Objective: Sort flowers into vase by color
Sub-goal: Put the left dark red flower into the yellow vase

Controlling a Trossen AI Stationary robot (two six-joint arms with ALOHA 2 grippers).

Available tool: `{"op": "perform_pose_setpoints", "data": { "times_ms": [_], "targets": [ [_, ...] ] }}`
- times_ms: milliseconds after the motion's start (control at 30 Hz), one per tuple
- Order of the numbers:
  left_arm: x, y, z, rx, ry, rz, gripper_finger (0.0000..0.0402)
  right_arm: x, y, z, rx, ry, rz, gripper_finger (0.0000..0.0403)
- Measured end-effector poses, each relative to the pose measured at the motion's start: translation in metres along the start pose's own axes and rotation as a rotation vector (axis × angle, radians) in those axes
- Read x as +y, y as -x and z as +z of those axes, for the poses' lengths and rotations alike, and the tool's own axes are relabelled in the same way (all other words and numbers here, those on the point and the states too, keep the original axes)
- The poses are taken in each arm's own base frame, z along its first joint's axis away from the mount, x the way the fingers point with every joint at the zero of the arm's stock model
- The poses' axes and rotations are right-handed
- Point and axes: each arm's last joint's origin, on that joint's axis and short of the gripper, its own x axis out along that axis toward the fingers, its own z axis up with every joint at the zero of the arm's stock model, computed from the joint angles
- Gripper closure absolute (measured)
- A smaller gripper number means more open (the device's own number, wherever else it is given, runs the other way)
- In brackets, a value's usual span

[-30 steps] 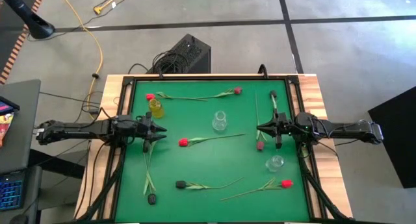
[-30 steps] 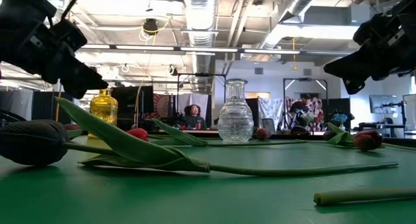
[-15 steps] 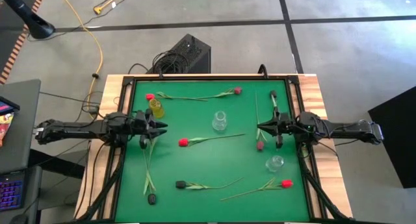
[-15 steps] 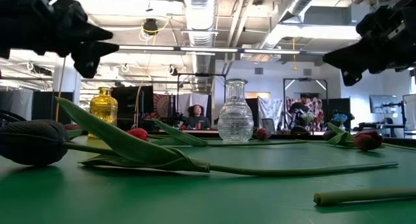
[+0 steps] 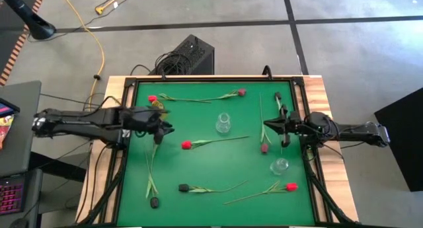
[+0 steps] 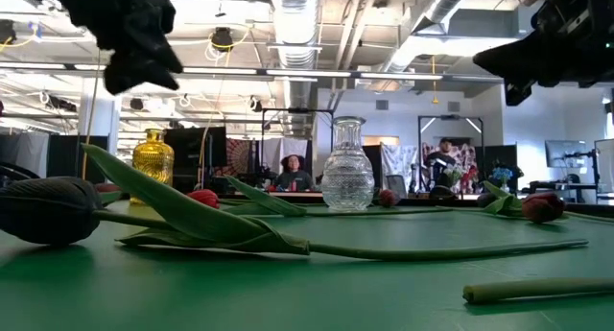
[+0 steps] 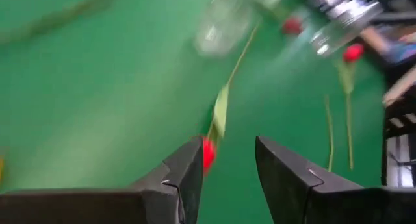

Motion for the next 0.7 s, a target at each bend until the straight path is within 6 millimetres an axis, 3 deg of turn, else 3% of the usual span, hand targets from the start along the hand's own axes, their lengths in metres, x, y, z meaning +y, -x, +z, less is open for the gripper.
{"op": "perform_pose_setpoints", "data": {
  "times_ms": [200, 533, 700],
  "targets": [
    [-0.012, 0.001, 0.004, 0.24, 0.18, 0.151, 0.0274, 0.0, 0.0, 0.0, 0.001, 0.024, 0.0, 0.0353],
    [-0.013, -0.036, -0.017, 0.625, 0.296, 0.217, 0.0274, 0.0, 0.0, 0.0, 0.001, 0.122, -0.001, 0.0353],
    [-0.016, -0.048, -0.029, 0.725, 0.355, 0.302, 0.0274, 0.0, 0.0, 0.001, 0.0, 0.159, 0.0, 0.0353]
  ]
}}
